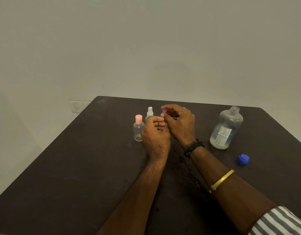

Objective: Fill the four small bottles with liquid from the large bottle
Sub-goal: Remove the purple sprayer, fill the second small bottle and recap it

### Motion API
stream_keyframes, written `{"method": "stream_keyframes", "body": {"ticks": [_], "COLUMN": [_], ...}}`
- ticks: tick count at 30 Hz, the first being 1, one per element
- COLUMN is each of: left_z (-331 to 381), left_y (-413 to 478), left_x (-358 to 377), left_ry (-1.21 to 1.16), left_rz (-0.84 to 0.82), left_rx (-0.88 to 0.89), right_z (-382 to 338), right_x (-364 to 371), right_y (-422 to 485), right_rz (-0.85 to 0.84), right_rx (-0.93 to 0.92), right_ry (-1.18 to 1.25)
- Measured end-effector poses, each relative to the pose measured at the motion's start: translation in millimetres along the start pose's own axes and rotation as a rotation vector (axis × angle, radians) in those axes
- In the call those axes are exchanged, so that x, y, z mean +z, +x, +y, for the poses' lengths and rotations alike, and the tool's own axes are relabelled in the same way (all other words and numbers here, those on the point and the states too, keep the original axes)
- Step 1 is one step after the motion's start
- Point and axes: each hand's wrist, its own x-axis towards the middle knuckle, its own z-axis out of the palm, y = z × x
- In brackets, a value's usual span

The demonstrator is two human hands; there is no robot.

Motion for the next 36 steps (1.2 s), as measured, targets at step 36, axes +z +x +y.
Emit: {"method": "stream_keyframes", "body": {"ticks": [36], "left_z": [7.2], "left_y": [-28.4], "left_x": [9.8], "left_ry": [0.116], "left_rz": [-0.56], "left_rx": [0.009], "right_z": [14.3], "right_x": [-94.3], "right_y": [-63.2], "right_rz": [0.125], "right_rx": [0.019], "right_ry": [0.066]}}
